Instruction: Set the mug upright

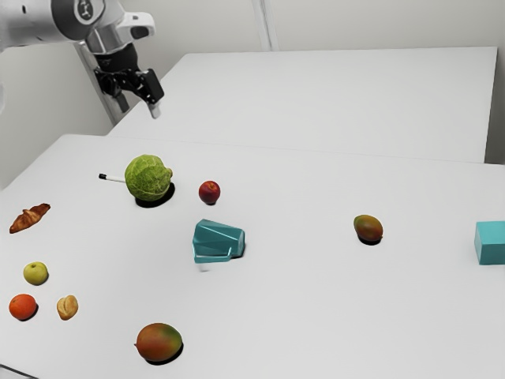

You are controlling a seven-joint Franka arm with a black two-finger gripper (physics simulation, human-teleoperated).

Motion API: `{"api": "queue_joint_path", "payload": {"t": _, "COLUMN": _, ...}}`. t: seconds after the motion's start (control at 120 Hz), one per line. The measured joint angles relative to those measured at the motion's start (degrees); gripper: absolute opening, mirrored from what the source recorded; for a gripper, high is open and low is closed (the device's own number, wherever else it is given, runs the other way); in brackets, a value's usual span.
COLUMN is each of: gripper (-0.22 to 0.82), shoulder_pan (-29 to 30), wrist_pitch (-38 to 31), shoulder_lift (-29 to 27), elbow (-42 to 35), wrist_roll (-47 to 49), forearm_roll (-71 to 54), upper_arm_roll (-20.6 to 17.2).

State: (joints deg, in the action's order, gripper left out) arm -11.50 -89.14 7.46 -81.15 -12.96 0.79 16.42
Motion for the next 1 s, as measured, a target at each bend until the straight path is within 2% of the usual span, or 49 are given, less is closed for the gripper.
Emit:
{"api": "queue_joint_path", "payload": {"t": 0.158, "gripper": 0.60, "shoulder_pan": 0.08, "wrist_pitch": -0.77, "shoulder_lift": 0.07, "elbow": -1.39, "wrist_roll": -1.34, "forearm_roll": 1.85, "upper_arm_roll": 0.51}}
{"api": "queue_joint_path", "payload": {"t": 0.433, "gripper": 0.60, "shoulder_pan": -0.06, "wrist_pitch": -2.81, "shoulder_lift": 0.54, "elbow": -15.55, "wrist_roll": -2.90, "forearm_roll": 22.98, "upper_arm_roll": 8.01}}
{"api": "queue_joint_path", "payload": {"t": 0.608, "gripper": 0.60, "shoulder_pan": -0.11, "wrist_pitch": -5.57, "shoulder_lift": 0.84, "elbow": -26.12, "wrist_roll": -3.77, "forearm_roll": 34.11, "upper_arm_roll": 8.94}}
{"api": "queue_joint_path", "payload": {"t": 0.833, "gripper": 0.60, "shoulder_pan": -0.14, "wrist_pitch": -8.85, "shoulder_lift": 3.57, "elbow": -30.36, "wrist_roll": -6.78, "forearm_roll": 41.46, "upper_arm_roll": 8.99}}
{"api": "queue_joint_path", "payload": {"t": 1.0, "gripper": 0.60, "shoulder_pan": -0.02, "wrist_pitch": -10.51, "shoulder_lift": 7.45, "elbow": -30.74, "wrist_roll": -9.90, "forearm_roll": 44.03, "upper_arm_roll": 10.70}}
